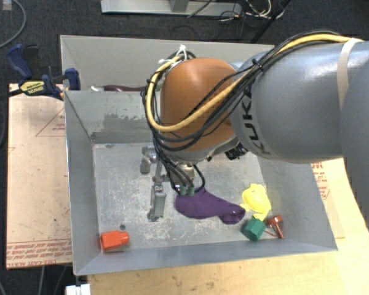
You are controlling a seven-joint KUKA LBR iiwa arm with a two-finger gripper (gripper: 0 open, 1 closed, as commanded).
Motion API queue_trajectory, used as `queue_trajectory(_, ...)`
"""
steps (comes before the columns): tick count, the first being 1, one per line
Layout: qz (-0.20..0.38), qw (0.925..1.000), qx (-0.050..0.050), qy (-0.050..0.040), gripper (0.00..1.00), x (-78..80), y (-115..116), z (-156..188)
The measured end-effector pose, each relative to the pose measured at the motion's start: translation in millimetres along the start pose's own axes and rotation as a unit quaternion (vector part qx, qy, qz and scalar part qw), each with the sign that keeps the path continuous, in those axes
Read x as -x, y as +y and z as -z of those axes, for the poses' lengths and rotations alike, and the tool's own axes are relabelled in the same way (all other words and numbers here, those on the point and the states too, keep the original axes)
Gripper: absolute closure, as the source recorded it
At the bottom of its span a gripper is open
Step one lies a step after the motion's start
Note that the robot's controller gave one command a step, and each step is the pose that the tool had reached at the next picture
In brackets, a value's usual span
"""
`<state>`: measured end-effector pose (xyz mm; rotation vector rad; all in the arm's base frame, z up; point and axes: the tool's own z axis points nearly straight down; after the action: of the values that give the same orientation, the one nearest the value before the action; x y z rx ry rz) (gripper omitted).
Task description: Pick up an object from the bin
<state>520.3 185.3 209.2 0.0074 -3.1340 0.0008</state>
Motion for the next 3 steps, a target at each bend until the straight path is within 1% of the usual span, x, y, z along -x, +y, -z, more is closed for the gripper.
queue_trajectory(1,-0.002,1.0000,0.001,-0.0037,0.00,1.5,-1,5)
queue_trajectory(2,0.028,0.9996,0.001,-0.0026,0.00,-0.3,-42,-4)
queue_trajectory(3,0.110,0.9939,0.000,-0.0055,0.00,20.1,-65,-41)
